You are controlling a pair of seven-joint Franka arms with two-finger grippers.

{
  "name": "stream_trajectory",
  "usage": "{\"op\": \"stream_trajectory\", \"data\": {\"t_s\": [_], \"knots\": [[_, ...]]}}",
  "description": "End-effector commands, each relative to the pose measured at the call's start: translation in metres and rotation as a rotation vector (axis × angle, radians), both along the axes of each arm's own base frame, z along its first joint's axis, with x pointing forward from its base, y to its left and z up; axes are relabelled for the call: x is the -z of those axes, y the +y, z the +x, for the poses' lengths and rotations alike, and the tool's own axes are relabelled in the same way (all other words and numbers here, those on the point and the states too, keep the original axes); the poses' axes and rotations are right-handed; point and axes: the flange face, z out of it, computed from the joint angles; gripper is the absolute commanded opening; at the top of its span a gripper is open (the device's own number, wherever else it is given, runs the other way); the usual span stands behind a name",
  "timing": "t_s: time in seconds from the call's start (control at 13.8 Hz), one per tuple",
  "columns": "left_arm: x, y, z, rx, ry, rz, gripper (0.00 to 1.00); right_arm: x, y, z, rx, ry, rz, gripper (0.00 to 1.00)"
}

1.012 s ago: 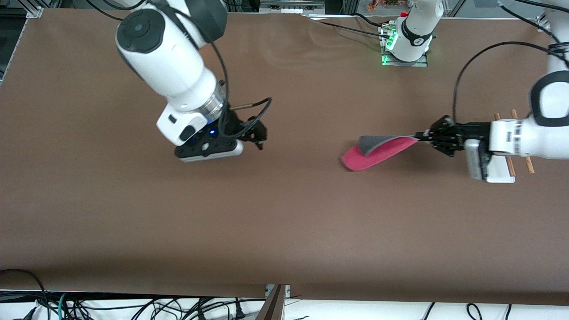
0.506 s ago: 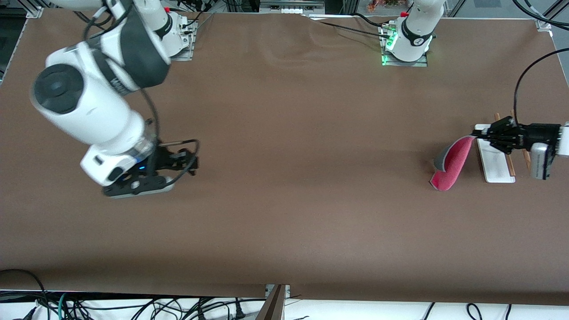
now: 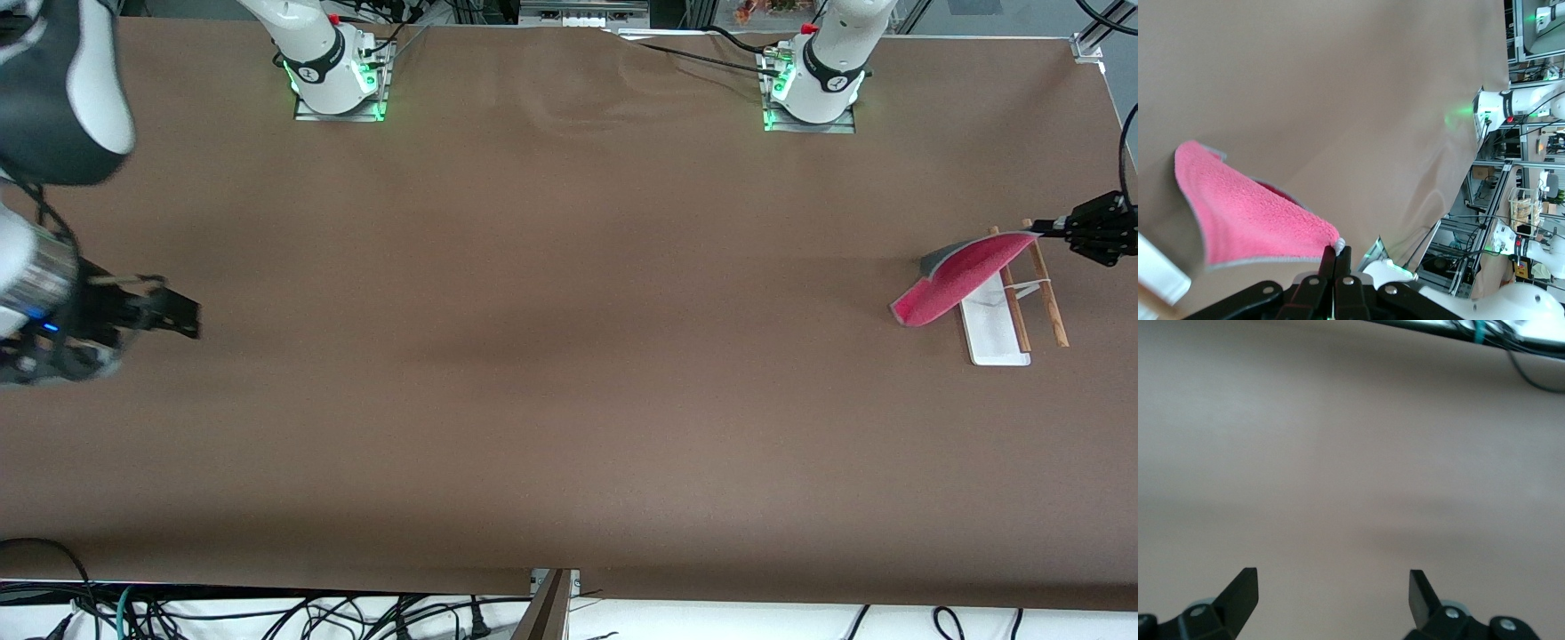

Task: Pass towel and hang on rack
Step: 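Move the towel over the dowels while the right gripper retracts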

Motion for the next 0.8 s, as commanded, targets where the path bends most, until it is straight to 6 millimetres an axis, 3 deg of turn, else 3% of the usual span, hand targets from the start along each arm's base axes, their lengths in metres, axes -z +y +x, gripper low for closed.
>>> {"op": "stream_trajectory", "data": {"t_s": [0.0,0.22,0.36,0.58,0.72], "knots": [[0.001,0.023,-0.012,0.080,-0.038,-0.001,0.00,-0.007,-0.017,-0.053,0.024,0.059,-0.025,1.00],[-0.006,0.044,-0.009,0.098,-0.066,0.051,0.00,-0.015,-0.034,-0.068,0.058,0.093,-0.033,1.00],[-0.016,0.057,-0.007,0.126,-0.105,0.080,0.00,-0.033,-0.043,-0.079,0.076,0.076,-0.019,1.00],[-0.012,0.083,-0.016,0.128,-0.125,0.100,0.00,-0.049,-0.034,-0.089,0.073,0.056,0.054,1.00],[-0.003,0.102,-0.016,0.125,-0.153,0.099,0.00,-0.047,-0.027,-0.097,0.059,0.114,0.048,1.00]]}}
